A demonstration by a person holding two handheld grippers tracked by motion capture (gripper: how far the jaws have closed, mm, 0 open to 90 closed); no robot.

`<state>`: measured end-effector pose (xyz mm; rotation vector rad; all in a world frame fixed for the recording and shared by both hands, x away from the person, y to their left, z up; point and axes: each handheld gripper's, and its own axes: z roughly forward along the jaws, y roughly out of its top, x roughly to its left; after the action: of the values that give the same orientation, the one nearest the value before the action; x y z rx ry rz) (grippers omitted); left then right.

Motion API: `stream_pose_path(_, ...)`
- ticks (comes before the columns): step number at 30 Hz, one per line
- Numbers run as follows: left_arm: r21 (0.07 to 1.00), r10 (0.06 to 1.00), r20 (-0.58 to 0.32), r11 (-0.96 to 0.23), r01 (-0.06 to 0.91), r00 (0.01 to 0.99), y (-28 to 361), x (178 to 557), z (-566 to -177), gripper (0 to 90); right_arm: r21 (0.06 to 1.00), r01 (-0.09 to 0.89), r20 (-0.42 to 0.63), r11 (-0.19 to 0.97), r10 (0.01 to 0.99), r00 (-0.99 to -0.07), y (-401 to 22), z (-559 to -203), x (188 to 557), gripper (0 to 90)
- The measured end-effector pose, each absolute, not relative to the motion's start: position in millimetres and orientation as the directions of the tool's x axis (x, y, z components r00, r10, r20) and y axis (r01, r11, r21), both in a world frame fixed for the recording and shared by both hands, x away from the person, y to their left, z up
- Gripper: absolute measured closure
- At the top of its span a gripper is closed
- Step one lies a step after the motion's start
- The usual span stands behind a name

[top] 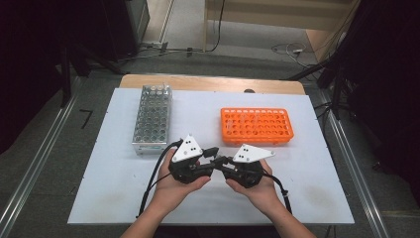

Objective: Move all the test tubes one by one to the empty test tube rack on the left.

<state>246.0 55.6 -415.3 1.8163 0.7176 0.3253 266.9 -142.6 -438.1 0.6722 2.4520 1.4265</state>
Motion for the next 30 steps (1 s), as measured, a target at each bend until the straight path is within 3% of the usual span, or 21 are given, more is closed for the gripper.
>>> stream_pose_path(5,0.923,0.614,-0.105,-0.234,0.307,0.782,54.6,246.0,-417.0,71.9,0.862,0.268,0.033,0.431,0.479,-0.877,-137.1,-437.8,264.0,73.7)
stream_pose_path(15,0.926,0.616,-0.082,-0.244,0.288,0.783,55.1,245.6,-415.5,75.3,0.861,0.278,0.049,0.426,0.475,-0.879,-137.8,-438.2,265.0,73.1)
stream_pose_path(21,0.931,0.625,-0.106,-0.21,0.297,0.773,60.3,249.2,-412.9,75.6,0.858,0.298,0.085,0.418,0.456,-0.886,-146.6,-435.7,269.7,65.0)
stream_pose_path(30,0.936,0.656,-0.117,-0.179,0.304,0.746,71.2,263.6,-407.7,75.6,0.87,0.305,0.093,0.386,0.479,-0.873,-179.2,-433.2,270.7,36.4)
